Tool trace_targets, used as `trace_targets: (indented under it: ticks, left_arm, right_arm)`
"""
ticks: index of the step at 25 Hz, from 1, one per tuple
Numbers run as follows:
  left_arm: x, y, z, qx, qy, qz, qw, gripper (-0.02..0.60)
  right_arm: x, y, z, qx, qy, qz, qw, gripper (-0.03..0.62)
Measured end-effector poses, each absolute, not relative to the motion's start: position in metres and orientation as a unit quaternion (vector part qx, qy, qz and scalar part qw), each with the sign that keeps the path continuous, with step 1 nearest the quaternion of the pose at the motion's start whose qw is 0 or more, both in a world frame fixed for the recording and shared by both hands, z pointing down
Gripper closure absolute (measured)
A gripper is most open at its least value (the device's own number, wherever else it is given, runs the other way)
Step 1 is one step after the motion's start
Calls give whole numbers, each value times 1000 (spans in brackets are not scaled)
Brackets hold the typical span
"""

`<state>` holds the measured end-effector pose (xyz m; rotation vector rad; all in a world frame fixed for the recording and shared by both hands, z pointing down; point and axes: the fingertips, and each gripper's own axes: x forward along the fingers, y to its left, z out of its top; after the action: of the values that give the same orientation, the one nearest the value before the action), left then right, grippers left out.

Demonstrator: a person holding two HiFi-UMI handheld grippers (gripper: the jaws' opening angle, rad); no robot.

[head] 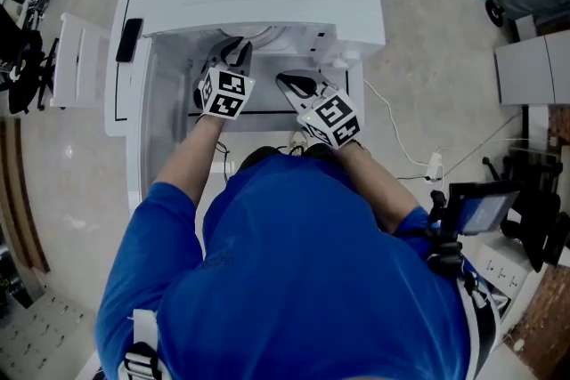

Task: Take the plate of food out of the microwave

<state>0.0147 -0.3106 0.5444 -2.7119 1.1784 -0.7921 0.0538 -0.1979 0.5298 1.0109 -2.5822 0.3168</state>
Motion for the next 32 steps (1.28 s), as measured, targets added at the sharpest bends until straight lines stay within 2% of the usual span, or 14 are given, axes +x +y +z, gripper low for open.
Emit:
trace_targets:
  ticks: [5, 11, 17, 28, 32]
  left_arm:
    - [22, -321, 553, -880, 366, -296, 68, 490]
    - [32, -327, 560, -859, 318, -368, 159, 485]
    - [38, -327, 572, -839, 274, -415, 219, 485]
    - [45, -331, 579, -812, 249, -453, 271, 487]
    - [46, -329, 582, -811, 243, -457, 272, 516]
  right_arm:
    - [59, -200, 530, 362, -909, 116, 172, 597]
    - [63, -200, 529, 368, -907, 119, 168, 597]
    - [68, -200, 530, 374, -904, 125, 165, 597]
    - [76, -199, 528, 379, -903, 128, 158, 597]
    - [79, -200, 529, 379, -903, 128, 157, 597]
